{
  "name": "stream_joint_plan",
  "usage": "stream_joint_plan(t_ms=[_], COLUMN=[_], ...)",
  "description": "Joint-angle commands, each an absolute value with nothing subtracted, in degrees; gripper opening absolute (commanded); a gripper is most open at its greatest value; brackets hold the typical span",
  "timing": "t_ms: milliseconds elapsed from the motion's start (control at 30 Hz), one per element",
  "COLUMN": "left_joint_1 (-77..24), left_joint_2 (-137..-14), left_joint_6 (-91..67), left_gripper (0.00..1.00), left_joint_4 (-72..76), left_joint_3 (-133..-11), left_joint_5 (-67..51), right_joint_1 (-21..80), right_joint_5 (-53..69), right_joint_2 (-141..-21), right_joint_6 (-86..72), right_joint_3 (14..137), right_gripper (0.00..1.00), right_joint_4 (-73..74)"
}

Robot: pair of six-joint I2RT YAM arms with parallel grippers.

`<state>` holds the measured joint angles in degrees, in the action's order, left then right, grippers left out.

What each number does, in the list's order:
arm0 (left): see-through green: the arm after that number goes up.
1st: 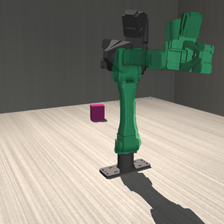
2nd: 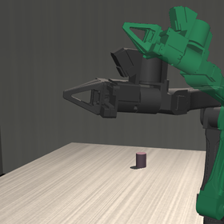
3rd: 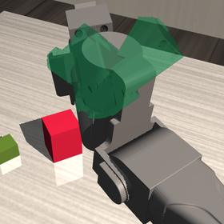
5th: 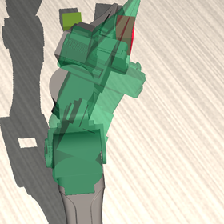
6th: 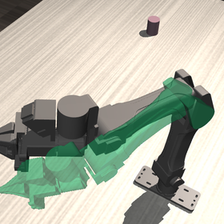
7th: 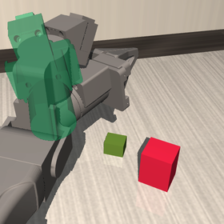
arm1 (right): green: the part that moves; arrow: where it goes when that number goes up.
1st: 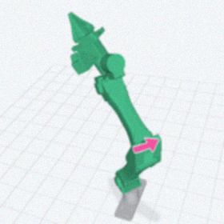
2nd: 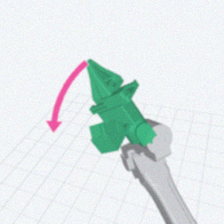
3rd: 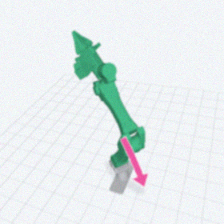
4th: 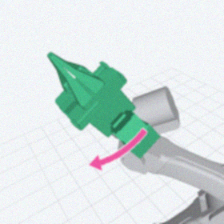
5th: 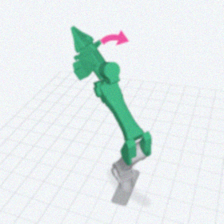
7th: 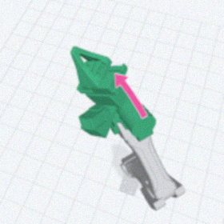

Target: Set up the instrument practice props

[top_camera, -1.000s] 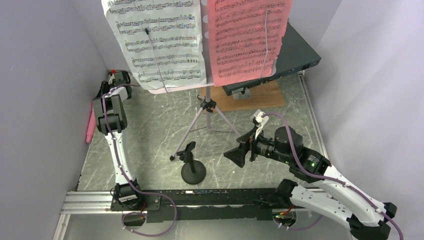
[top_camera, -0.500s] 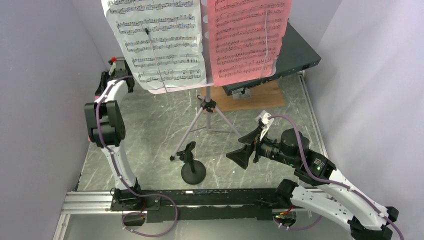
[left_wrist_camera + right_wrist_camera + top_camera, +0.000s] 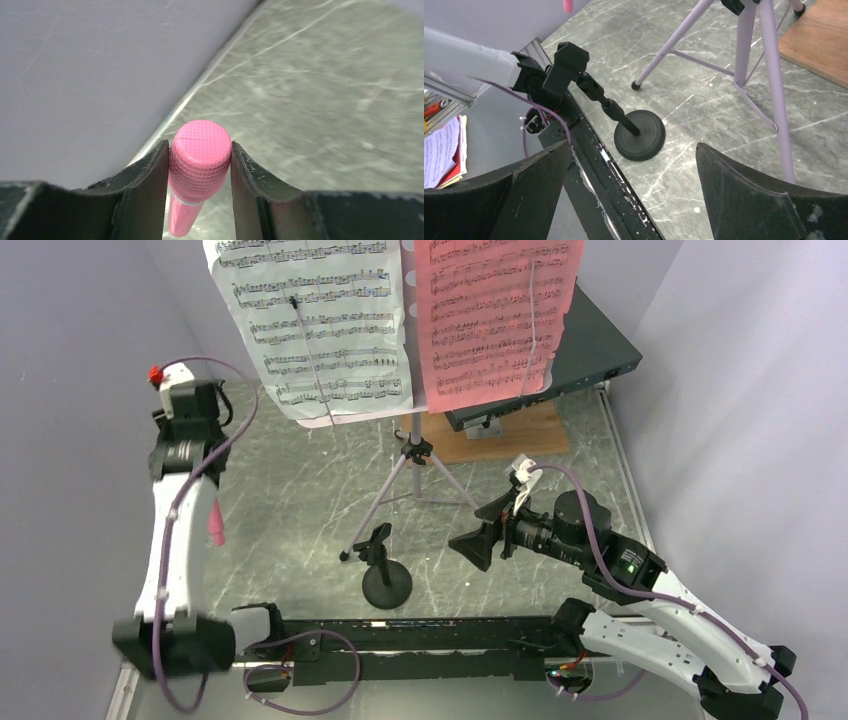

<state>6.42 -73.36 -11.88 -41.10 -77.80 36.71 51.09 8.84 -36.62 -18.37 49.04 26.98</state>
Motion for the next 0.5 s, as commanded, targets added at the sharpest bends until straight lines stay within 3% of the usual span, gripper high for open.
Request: stream_joint_plan(t_ms=[0,200,467], left_joint_1=[5.93,5.97,5.89], left_joint_2=[-54.79,-36.10,-30.93], left_joint_6=[-18.03,-16.86,-11.04], left_gripper=[0.00,0.00,0.00], left_joint_4=[-40.59,-38.28,-45.62], left_joint_3=[-74.15,-72.97,-87.14], left_joint_5=[20.42,7.10,1.17], right_joint_1=[51.06,51.05,51.06], right_joint_5=[7.85,8.28,9.05], right_joint_2=[-37.13,-38.90,-41.93], right_joint_6=[-17.04,-17.00,-16.20], right_joint_3=[52.53,54.32,57.05], right_gripper=[0.99,0.99,0.99], right_joint_4=[25.47,26.12,24.70])
